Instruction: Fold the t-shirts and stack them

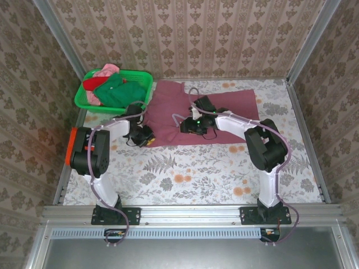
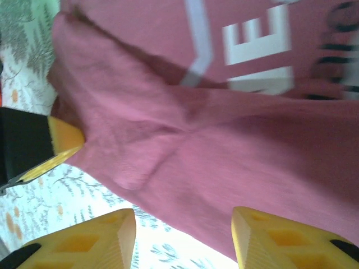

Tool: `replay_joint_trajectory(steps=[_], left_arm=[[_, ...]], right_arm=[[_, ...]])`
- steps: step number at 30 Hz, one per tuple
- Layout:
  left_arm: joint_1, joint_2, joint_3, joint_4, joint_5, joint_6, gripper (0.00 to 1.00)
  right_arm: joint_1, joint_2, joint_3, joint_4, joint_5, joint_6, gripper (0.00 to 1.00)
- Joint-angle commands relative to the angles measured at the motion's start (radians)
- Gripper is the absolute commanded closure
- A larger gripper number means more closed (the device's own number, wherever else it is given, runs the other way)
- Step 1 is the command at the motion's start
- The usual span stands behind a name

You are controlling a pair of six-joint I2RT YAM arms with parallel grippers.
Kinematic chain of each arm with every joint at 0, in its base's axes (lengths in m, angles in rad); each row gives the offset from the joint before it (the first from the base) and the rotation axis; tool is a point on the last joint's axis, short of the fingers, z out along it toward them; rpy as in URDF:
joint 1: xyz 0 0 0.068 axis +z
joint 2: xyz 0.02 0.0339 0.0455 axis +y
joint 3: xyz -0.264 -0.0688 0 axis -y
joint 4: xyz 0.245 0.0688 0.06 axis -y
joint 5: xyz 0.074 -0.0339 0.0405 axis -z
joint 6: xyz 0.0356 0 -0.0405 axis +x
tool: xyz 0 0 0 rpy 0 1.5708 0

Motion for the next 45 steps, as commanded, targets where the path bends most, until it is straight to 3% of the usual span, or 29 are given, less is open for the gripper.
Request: replay_joint_trajectory(steps=[1,8,16,18,21,25,35,45], left_arm=[[0.010,0.020,0.041,-0.037,-0.005,0.054,0.89],[0.036,-0.004,-0.069,-0.015,0.007,0.052,0.92],[0.045,-0.029,-0.103,-0.010,0.016,0.066,0.92],[0.047,-0.042,-0.116,0.000,0.017,0.062,0.97],[0.050,-0.063,-0.134,0.009,0.017,0.056,0.98],[0.059,-0.084,-0.153,0.012,0.012,0.052,0.98],[0.072,-0.261,-0.243,0.012,-0.039,0.018,0.98],[0.089,-0.212,-0.274,0.039,-0.055,0.009,0.98]], right_arm=[[0.049,0.057,0.075,0.005,-0.040,0.047,0.53],[0.090,0.146,0.135,-0.008,0.006,0.124,0.60],[0.098,0.217,0.201,-0.048,0.021,0.147,0.61],[0.100,0.234,0.226,-0.059,0.017,0.150,0.63],[0.100,0.245,0.248,-0.069,0.011,0.149,0.74],[0.099,0.229,0.248,-0.083,0.020,0.144,0.99],[0.089,0.109,0.192,-0.093,0.053,0.129,1.00],[0.077,0.043,0.112,-0.125,0.082,0.133,1.00]])
